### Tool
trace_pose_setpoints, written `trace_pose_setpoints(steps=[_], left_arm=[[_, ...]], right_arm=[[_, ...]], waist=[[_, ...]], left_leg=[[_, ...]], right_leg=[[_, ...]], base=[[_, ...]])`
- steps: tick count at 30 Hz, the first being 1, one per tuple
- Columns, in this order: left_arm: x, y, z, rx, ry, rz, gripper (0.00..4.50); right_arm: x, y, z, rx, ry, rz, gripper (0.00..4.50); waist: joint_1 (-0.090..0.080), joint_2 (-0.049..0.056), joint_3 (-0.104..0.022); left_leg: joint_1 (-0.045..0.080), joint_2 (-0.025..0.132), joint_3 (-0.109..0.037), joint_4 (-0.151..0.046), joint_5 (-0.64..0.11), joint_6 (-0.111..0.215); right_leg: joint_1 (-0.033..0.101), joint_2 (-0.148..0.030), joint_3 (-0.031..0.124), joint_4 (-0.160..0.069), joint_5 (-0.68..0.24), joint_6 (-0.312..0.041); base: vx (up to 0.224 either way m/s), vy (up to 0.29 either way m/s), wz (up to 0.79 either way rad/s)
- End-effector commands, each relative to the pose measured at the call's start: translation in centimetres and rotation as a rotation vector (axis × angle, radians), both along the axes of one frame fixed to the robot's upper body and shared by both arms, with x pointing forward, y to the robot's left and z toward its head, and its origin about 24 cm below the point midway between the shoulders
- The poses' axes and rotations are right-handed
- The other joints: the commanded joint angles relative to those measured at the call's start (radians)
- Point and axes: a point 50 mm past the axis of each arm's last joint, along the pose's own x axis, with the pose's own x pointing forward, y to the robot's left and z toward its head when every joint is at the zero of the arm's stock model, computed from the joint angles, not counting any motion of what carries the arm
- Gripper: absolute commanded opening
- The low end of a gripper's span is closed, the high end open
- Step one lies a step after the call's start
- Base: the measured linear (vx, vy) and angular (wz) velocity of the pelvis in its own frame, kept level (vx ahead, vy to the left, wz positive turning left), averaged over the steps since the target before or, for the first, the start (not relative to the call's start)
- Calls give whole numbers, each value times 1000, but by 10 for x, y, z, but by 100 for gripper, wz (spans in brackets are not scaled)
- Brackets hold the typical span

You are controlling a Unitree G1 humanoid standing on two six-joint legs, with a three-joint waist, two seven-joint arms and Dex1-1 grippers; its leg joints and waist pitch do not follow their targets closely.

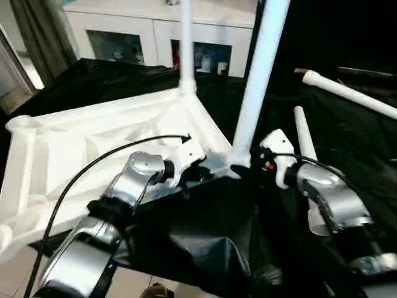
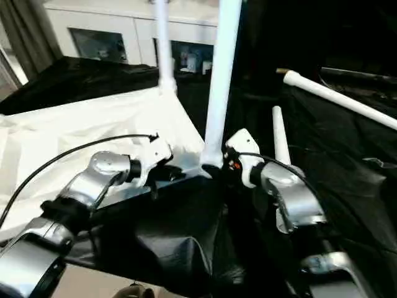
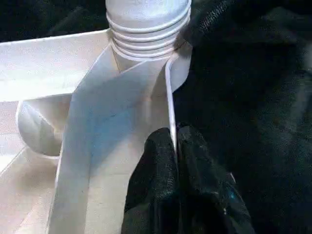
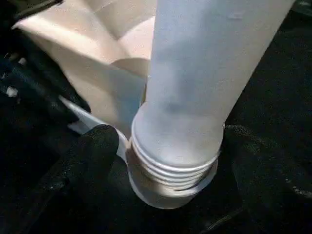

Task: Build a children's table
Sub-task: Rotate leg to tighten

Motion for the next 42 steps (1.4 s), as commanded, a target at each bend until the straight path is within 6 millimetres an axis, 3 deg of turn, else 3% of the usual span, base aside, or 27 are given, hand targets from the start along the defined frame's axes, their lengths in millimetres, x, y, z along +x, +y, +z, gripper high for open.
trace_pose_setpoints(steps=[1,3,10,19,26,29,30,31,32,33,34,37,39,42], left_arm=[[-5,-13,23,-89,-76,-131,0],[-7,-11,23,-87,-72,-142,0],[-12,-8,22,-81,-62,-159,0],[-14,-7,23,-81,-58,-158,0],[-12,-6,23,-88,-57,-139,0],[-2,-7,20,-75,-54,-11,0],[2,-8,19,-68,-56,26,0],[11,-11,18,-55,-68,124,0],[17,-13,17,-51,-73,191,0],[17,-13,17,-51,-73,191,0],[17,-13,17,-51,-73,191,0],[32,-35,17,-44,-69,375,0],[34,-46,18,-33,-87,390,0],[32,-58,19,-19,-117,348,0]], right_arm=[[-4,2,5,11,4,63,378],[-6,1,6,8,11,80,378],[-10,0,2,-26,34,123,378],[-11,5,1,-14,58,150,289],[-11,4,0,3,63,129,278],[2,3,-13,-17,61,-112,277],[5,1,-17,-30,66,-187,277],[12,-1,-27,-29,93,-351,276],[15,-1,-32,-20,112,-445,276],[15,-1,-32,-20,112,-445,276],[15,-1,-32,-20,112,-445,276],[26,21,-38,84,144,-677,275],[29,36,-36,103,143,-706,275],[32,47,-33,120,123,-722,275]], waist=[[-1,-9,-76],[3,-9,-76],[4,-12,-78],[3,-15,-79],[3,-10,-80],[-6,-10,-80],[-10,-16,-81],[-12,-15,-80],[-19,-8,-78],[-24,-14,-80],[-20,-13,-82],[-26,-10,-83],[-24,-10,-82],[-23,-6,-85]], left_leg=[[24,47,-13,-68,-230,42],[28,47,-12,-68,-236,38],[20,43,-13,-67,-209,40],[20,42,-11,-65,-188,49],[20,42,-12,-64,-186,47],[18,39,-12,-65,-181,31],[15,35,-14,-66,-182,23],[16,34,-13,-66,-180,21],[25,33,-11,-65,-200,10],[23,31,-14,-67,-205,-1],[23,33,-15,-67,-200,0],[23,29,-12,-64,-188,5],[25,32,-14,-65,-185,0],[19,32,-14,-65,-164,20]], right_leg=[[49,-93,50,-82,-283,-187],[44,-90,50,-82,-287,-186],[48,-91,49,-78,-263,-183],[46,-88,48,-76,-248,-183],[47,-88,48,-75,-247,-184],[44,-85,47,-73,-237,-192],[52,-87,44,-74,-253,-184],[50,-87,45,-75,-258,-182],[39,-84,47,-82,-283,-183],[49,-85,44,-82,-300,-176],[51,-89,45,-82,-290,-175],[47,-86,47,-82,-257,-176],[49,-87,47,-80,-231,-185],[53,-88,47,-76,-176,-188]], base=[[0,0,0],[0,0,0],[0,0,0],[0,0,0],[0,0,0],[0,0,0],[0,0,0],[0,0,0],[0,0,0],[0,0,0],[0,0,0],[0,0,0],[0,0,0],[0,0,0]])
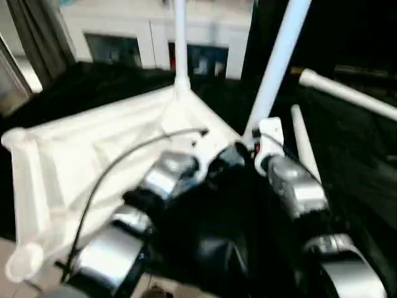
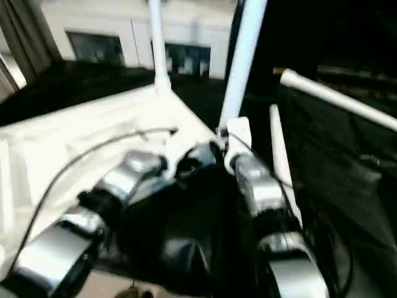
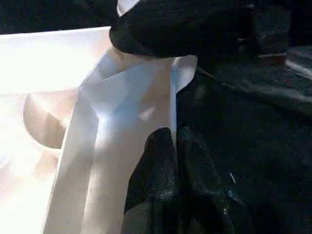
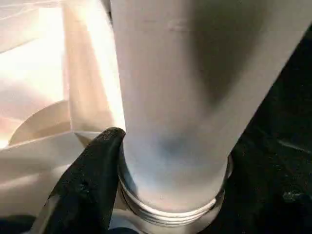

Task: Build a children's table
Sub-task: Rotate leg to tighten

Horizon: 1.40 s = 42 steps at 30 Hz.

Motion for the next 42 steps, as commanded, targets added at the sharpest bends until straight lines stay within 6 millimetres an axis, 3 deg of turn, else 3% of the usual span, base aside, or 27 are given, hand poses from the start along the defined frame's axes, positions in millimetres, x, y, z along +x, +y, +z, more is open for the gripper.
trace_pose_setpoints(steps=[1,2,4,7,8,13,15,17,19,23,26,27,28,29,30,32,33,35,36,37,38,39,40,42], left_arm=[[9,-8,20,-17,-118,26,0],[9,-8,20,-17,-118,26,0],[8,-13,21,-18,-137,-18,0],[7,-14,21,-19,-143,-37,0],[7,-16,21,-17,-152,-50,0],[7,-20,27,-61,-214,-81,0],[8,-20,33,-117,-219,-62,45],[9,-20,36,-147,-211,-56,60],[15,-12,46,-205,-233,-2,69],[19,4,54,-243,-252,51,101],[23,38,59,-239,-265,129,136],[23,47,60,-223,-269,149,141],[23,61,60,-189,-274,186,141],[23,61,60,-189,-274,186,144],[23,83,60,-121,-290,270,171],[23,101,61,-68,-306,342,181],[19,131,63,41,-345,457,183],[9,157,63,149,-346,521,185],[3,167,63,195,-343,550,185],[2,169,63,202,-343,554,185],[-5,178,64,245,-344,573,185],[-17,198,67,346,-350,630,185],[-17,198,67,346,-350,630,185],[-26,216,71,436,-358,695,185]], right_arm=[[-6,10,-18,32,76,-19,275],[-6,10,-18,32,76,-19,275],[-4,14,-15,38,64,-29,345],[-3,15,-14,41,57,-29,351],[-2,16,-12,40,50,-43,371],[0,3,3,17,-61,-65,371],[-6,-6,10,-2,-108,-43,391],[-9,-9,13,-11,-124,-32,391],[-20,-20,20,-29,-162,-9,391],[-29,-28,26,-56,-185,22,391],[-39,-30,30,-92,-171,118,391],[-42,-30,30,-96,-163,144,391],[-46,-30,30,-98,-148,173,391],[-46,-30,30,-98,-148,173,391],[-51,-31,30,-97,-121,198,391],[-56,-32,28,-101,-93,211,391],[-63,-32,23,-116,-46,242,391],[-69,-29,15,-109,-3,269,391],[-70,-28,12,-113,16,276,391],[-71,-28,11,-114,19,276,391],[-72,-27,8,-120,35,277,391],[-71,-23,2,-126,63,274,391],[-71,-23,2,-126,63,274,391],[-68,-19,-2,-131,81,272,391]], waist=[[-2,-6,-84],[-2,-6,-83],[-3,-3,-81],[-6,-3,-79],[-6,-4,-79],[-2,-8,-80],[4,-8,-79],[11,-9,-84],[12,-1,-82],[10,-6,-79],[5,-10,-77],[-1,-5,-76],[-3,-12,-77],[-4,-7,-75],[-6,-5,-75],[-6,-16,-72],[-6,-8,-71],[-11,-7,-71],[-14,-8,-68],[-16,-4,-69],[-17,-8,-67],[-14,-5,-68],[-16,-4,-67],[-15,-1,-65]], left_leg=[[19,33,-14,-66,-166,21],[19,33,-13,-67,-175,23],[22,32,-13,-68,-198,21],[22,34,-16,-72,-224,16],[22,34,-16,-72,-225,15],[23,34,-14,-71,-215,18],[20,34,-13,-70,-192,31],[19,36,-14,-68,-173,40],[18,38,-15,-69,-178,38],[14,35,-17,-71,-196,42],[18,32,-14,-70,-211,38],[14,33,-17,-73,-212,39],[15,33,-17,-73,-214,38],[19,34,-16,-73,-222,32],[20,33,-16,-72,-229,28],[22,36,-16,-76,-243,21],[23,44,-23,-82,-259,5],[27,46,-24,-84,-275,-9],[23,44,-23,-86,-272,-7],[25,41,-21,-84,-270,-13],[27,39,-18,-82,-272,-13],[28,44,-20,-83,-271,-18],[24,43,-22,-85,-270,-16],[34,41,-19,-84,-306,-26]], right_leg=[[51,-86,46,-75,-171,-191],[52,-87,46,-76,-175,-193],[51,-87,47,-81,-201,-190],[52,-88,46,-84,-237,-179],[52,-88,46,-83,-240,-179],[50,-90,47,-84,-238,-177],[53,-86,48,-81,-206,-171],[57,-91,48,-78,-182,-176],[53,-88,46,-74,-161,-186],[58,-88,46,-75,-175,-179],[57,-86,46,-80,-225,-173],[57,-84,46,-80,-247,-160],[55,-84,46,-83,-261,-153],[50,-82,47,-83,-280,-148],[47,-82,47,-84,-292,-146],[44,-80,47,-86,-328,-134],[43,-81,48,-80,-331,-126],[39,-82,49,-80,-334,-120],[38,-81,50,-83,-339,-119],[34,-80,51,-83,-333,-126],[31,-78,51,-87,-338,-125],[30,-82,53,-80,-322,-136],[32,-82,53,-79,-322,-138],[22,-78,54,-86,-354,-131]], base=[[0,0,0],[0,0,0],[0,0,0],[0,0,0],[0,0,0],[0,0,0],[0,0,0],[0,0,0],[0,0,0],[0,0,0],[0,0,0],[0,0,0],[0,0,0],[0,0,0],[0,0,0],[0,0,0],[0,0,0],[0,0,0],[0,0,0],[0,0,0],[0,0,0],[0,0,0],[0,0,0],[0,0,0]])
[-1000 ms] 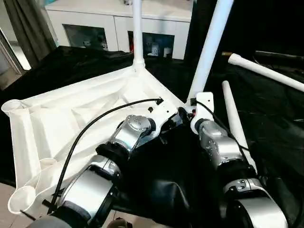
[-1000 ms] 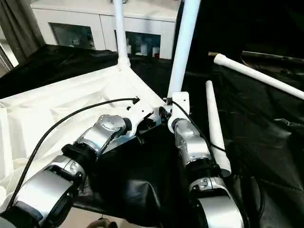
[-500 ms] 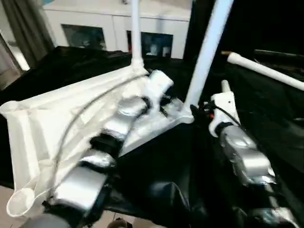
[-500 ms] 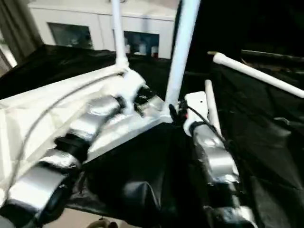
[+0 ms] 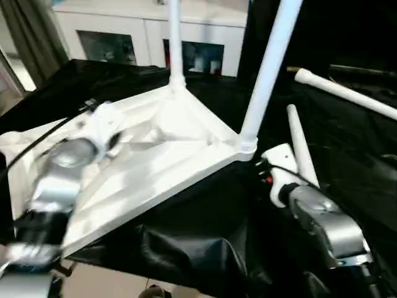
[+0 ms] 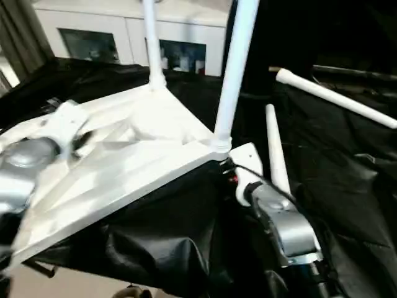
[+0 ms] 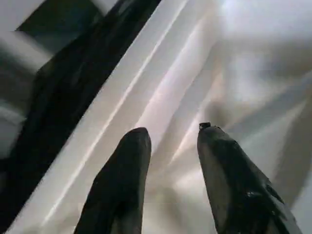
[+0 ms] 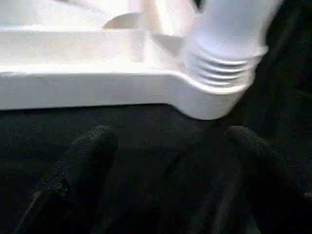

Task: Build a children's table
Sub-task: Rotate leg to tighten, then rotate table base

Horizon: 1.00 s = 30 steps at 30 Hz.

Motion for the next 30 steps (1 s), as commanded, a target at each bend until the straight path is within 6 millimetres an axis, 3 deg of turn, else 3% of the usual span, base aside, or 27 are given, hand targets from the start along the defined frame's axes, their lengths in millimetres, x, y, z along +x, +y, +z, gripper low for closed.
trace_pose_setpoints(steps=[1,3,4,6,7,10,11,13,18,26,30], left_arm=[[-6,18,14,122,-31,106,185],[-10,27,15,205,-23,149,185],[-15,35,15,262,3,178,185],[-19,38,14,291,24,191,185],[-24,41,10,302,69,198,185],[-31,41,-4,268,159,178,185],[-31,41,-5,263,166,175,167],[-33,37,-17,228,223,131,149],[-30,31,-35,204,297,50,106],[-34,19,-41,157,427,-99,34],[-35,-7,-37,40,464,-271,6]], right_arm=[[5,3,-2,-25,20,-11,391],[7,7,-3,-25,28,-9,391],[9,11,-4,-21,36,-2,391],[10,14,-5,-19,41,2,391],[12,17,-6,-13,47,10,391],[17,22,-7,13,48,18,391],[17,23,-7,15,48,18,374],[23,26,-6,36,45,16,358],[33,36,-3,54,27,40,317],[44,44,-9,36,40,62,246],[48,48,-11,27,49,66,211]], waist=[[-5,1,-64],[-7,1,-63],[-5,3,-64],[-8,3,-62],[-5,5,-63],[-4,8,-67],[-5,6,-67],[-5,2,-68],[-2,6,-71],[-5,9,-72],[-5,9,-71]], left_leg=[[26,38,-22,-82,-315,-30],[26,36,-24,-82,-329,-36],[33,36,-24,-81,-341,-38],[29,36,-26,-83,-342,-41],[35,37,-25,-81,-350,-44],[33,37,-26,-82,-349,-48],[30,36,-26,-82,-347,-50],[28,36,-25,-83,-336,-47],[29,36,-24,-82,-329,-49],[31,36,-24,-82,-343,-60],[33,38,-22,-81,-340,-61]], right_leg=[[30,-80,51,-86,-364,-139],[28,-79,51,-85,-383,-127],[24,-81,52,-89,-405,-118],[25,-81,52,-90,-410,-116],[20,-81,54,-92,-406,-118],[21,-82,54,-87,-370,-132],[23,-82,54,-85,-358,-139],[25,-82,54,-83,-333,-146],[26,-83,54,-79,-301,-151],[28,-84,54,-76,-282,-177],[29,-85,54,-75,-281,-188]], base=[[0,0,0],[0,0,0],[0,0,0],[0,0,0],[0,0,0],[0,0,0],[0,0,0],[0,0,0],[0,0,0],[0,0,0],[0,0,0]])
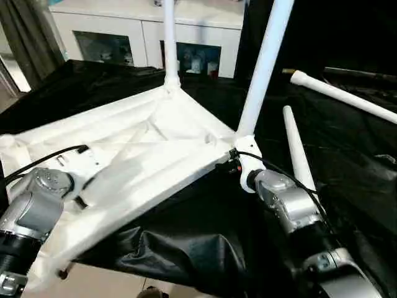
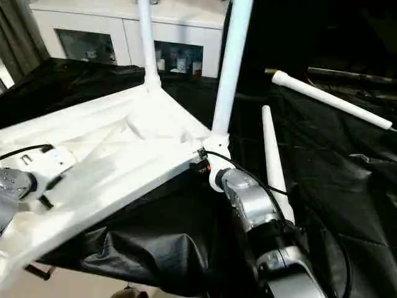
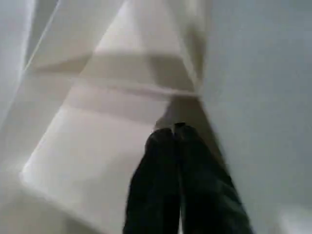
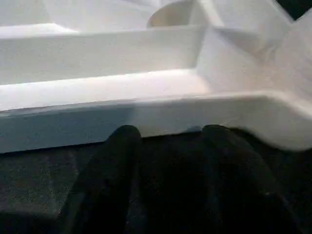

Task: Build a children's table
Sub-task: Rotate table base

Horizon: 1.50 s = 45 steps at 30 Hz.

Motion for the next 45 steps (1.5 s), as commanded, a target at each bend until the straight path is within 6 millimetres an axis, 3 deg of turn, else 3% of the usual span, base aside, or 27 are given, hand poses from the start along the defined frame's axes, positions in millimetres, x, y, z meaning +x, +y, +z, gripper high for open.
trace_pose_setpoints(steps=[1,8,13,18,20,21,22,23,24,25,27,28,30,39,44,45], left_arm=[[1,-28,6,-111,26,-155,6],[1,-71,12,-274,60,-417,0],[17,-92,9,-331,55,-473,0],[38,-122,4,-367,29,-522,0],[48,-133,1,-334,5,-529,0],[49,-134,0,-328,2,-530,0],[58,-141,-3,-286,-25,-528,0],[59,-142,-4,-278,-30,-528,0],[63,-145,-5,-261,-42,-522,0],[68,-149,-6,-241,-67,-508,0],[76,-152,-5,-205,-115,-469,0],[80,-153,-5,-190,-138,-449,0],[87,-152,-2,-143,-199,-412,0],[101,-145,5,-101,-420,-237,0],[98,-165,15,-369,-420,-290,0],[98,-167,16,-395,-418,-297,0]], right_arm=[[4,4,5,5,-23,12,211],[8,7,3,6,-23,24,148],[10,4,4,-4,-33,24,104],[11,-5,8,-15,-52,-3,60],[11,-12,9,-21,-64,-23,46],[11,-12,10,-22,-66,-25,39],[11,-18,11,-31,-78,-42,15],[11,-19,12,-32,-81,-46,6],[11,-22,13,-36,-88,-54,2],[10,-26,14,-41,-96,-65,2],[10,-33,18,-54,-115,-81,2],[9,-35,20,-59,-125,-88,2],[9,-39,24,-62,-142,-100,2],[10,-66,56,-52,-257,-282,2],[12,-79,72,-110,-205,-383,2],[12,-81,74,-101,-203,-388,18]], waist=[[0,17,-67],[1,15,-70],[-3,7,-70],[-7,11,-72],[-4,13,-74],[-4,8,-76],[-4,10,-76],[-2,13,-78],[-1,8,-78],[0,15,-79],[2,9,-81],[4,13,-82],[3,9,-81],[8,11,-83],[16,12,-83],[18,13,-85]], left_leg=[[33,39,-21,-81,-341,-59],[27,38,-19,-81,-305,-58],[24,34,-16,-79,-283,-50],[27,32,-13,-74,-270,-48],[29,33,-14,-73,-276,-48],[25,33,-16,-73,-267,-44],[21,33,-17,-73,-258,-42],[26,30,-14,-69,-255,-40],[21,30,-16,-69,-239,-35],[20,32,-17,-69,-234,-35],[22,28,-14,-65,-225,-24],[21,29,-16,-65,-223,-21],[18,28,-17,-64,-217,-10],[20,29,-17,-61,-200,3],[22,28,-16,-59,-180,8],[23,30,-15,-58,-184,7]], right_leg=[[27,-86,54,-78,-289,-181],[35,-83,52,-70,-247,-183],[40,-83,52,-75,-275,-167],[39,-80,52,-78,-257,-164],[42,-81,51,-78,-253,-162],[47,-83,51,-76,-245,-161],[49,-83,51,-77,-239,-160],[46,-79,51,-80,-229,-155],[52,-81,50,-76,-210,-158],[53,-82,50,-74,-203,-161],[55,-79,49,-78,-188,-156],[56,-82,49,-75,-182,-161],[57,-79,46,-77,-184,-162],[58,-79,45,-75,-169,-177],[59,-80,45,-73,-133,-213],[57,-81,45,-72,-130,-218]], base=[[0,0,0],[0,0,0],[0,0,0],[0,0,0],[0,0,0],[0,0,0],[0,0,0],[0,0,0],[0,0,0],[0,0,0],[0,0,0],[0,0,0],[0,0,0],[0,0,0],[0,0,0],[0,0,0]])
